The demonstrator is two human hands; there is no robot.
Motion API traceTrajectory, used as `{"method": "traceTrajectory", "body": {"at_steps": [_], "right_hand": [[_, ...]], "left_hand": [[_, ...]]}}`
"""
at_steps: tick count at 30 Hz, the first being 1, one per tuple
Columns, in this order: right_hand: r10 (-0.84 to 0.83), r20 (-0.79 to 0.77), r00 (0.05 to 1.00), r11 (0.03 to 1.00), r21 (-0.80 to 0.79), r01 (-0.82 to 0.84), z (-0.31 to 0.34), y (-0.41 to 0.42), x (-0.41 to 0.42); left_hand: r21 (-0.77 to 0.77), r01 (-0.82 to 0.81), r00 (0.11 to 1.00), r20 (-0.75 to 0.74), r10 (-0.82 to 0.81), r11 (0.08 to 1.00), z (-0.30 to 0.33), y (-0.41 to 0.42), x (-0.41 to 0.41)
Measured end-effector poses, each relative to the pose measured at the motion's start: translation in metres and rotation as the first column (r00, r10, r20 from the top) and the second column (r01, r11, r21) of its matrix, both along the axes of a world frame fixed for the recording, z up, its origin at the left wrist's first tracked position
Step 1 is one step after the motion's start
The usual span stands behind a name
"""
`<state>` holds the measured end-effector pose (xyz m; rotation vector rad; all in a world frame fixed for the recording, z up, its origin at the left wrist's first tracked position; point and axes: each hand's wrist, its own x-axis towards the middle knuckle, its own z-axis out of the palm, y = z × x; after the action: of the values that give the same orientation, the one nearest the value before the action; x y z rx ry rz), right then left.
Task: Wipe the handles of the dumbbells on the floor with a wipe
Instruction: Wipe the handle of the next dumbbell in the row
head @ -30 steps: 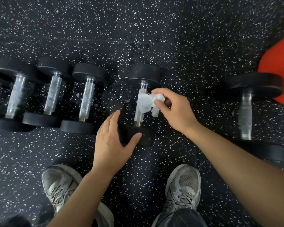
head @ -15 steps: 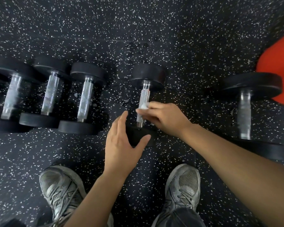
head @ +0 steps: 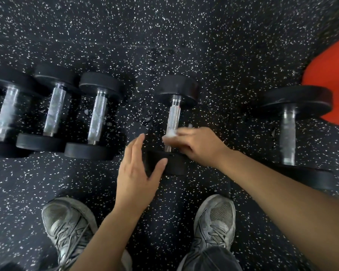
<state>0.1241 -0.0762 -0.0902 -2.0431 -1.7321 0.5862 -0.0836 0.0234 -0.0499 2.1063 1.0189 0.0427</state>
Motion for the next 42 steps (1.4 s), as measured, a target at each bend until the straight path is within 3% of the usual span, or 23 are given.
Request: {"method": "traceTrajectory", "body": {"at_steps": [3,6,9,11,16,19,24,26,29,32,36,38,40,42], "right_hand": [[0.045,0.022,0.999,0.997,0.060,-0.046,0.005,0.006,0.007],[-0.261,0.025,0.965,0.950,0.186,0.252,0.010,0.025,0.019],[-0.418,0.115,0.901,0.908,0.088,0.410,0.006,0.036,0.022],[-0.383,0.129,0.915,0.924,0.067,0.377,0.003,0.031,0.020],[-0.085,-0.008,0.996,0.995,-0.053,0.084,0.006,-0.006,0.011],[-0.044,-0.034,0.998,0.997,-0.063,0.041,0.006,-0.010,0.017],[-0.426,0.040,0.904,0.904,0.063,0.423,0.007,0.001,0.031],[-0.465,0.069,0.883,0.885,0.057,0.462,0.001,0.000,0.028],[-0.411,0.058,0.910,0.911,0.061,0.407,0.000,-0.009,0.023],[-0.186,0.018,0.982,0.983,0.004,0.186,0.007,-0.029,0.023],[0.049,0.034,0.998,0.997,-0.060,-0.047,0.011,-0.042,0.024],[-0.028,0.093,0.995,0.999,0.035,0.024,0.012,-0.037,0.029],[-0.234,0.097,0.967,0.967,0.123,0.222,0.015,-0.028,0.036],[-0.395,0.053,0.917,0.917,0.085,0.390,0.014,-0.020,0.038]], "left_hand": [[-0.041,-0.018,1.000,-0.006,0.018,0.999,0.000,-0.002,0.001],[-0.060,-0.015,1.000,0.000,0.015,0.998,0.001,-0.006,0.004],[-0.082,-0.013,0.999,-0.031,0.011,0.997,0.000,-0.010,0.010],[-0.074,0.024,0.998,-0.049,-0.028,0.997,0.001,-0.012,0.015],[-0.035,0.080,0.996,-0.040,-0.081,0.996,0.002,-0.012,0.014],[-0.047,0.059,0.997,-0.045,-0.061,0.997,-0.003,-0.011,0.008],[-0.119,0.025,0.998,-0.049,-0.031,0.993,-0.004,-0.019,0.013],[-0.129,0.031,0.998,-0.050,-0.038,0.991,-0.004,-0.022,0.017],[-0.131,0.049,0.997,-0.060,-0.057,0.990,-0.004,-0.024,0.024],[-0.114,0.084,0.994,-0.060,-0.092,0.990,-0.002,-0.028,0.028],[-0.099,0.096,0.994,-0.037,-0.100,0.990,-0.002,-0.030,0.025],[-0.112,0.081,0.995,-0.043,-0.086,0.990,-0.003,-0.031,0.024],[-0.138,0.061,0.996,-0.051,-0.068,0.989,-0.005,-0.034,0.025],[-0.154,0.046,0.997,-0.051,-0.054,0.987,-0.005,-0.037,0.028]]}}
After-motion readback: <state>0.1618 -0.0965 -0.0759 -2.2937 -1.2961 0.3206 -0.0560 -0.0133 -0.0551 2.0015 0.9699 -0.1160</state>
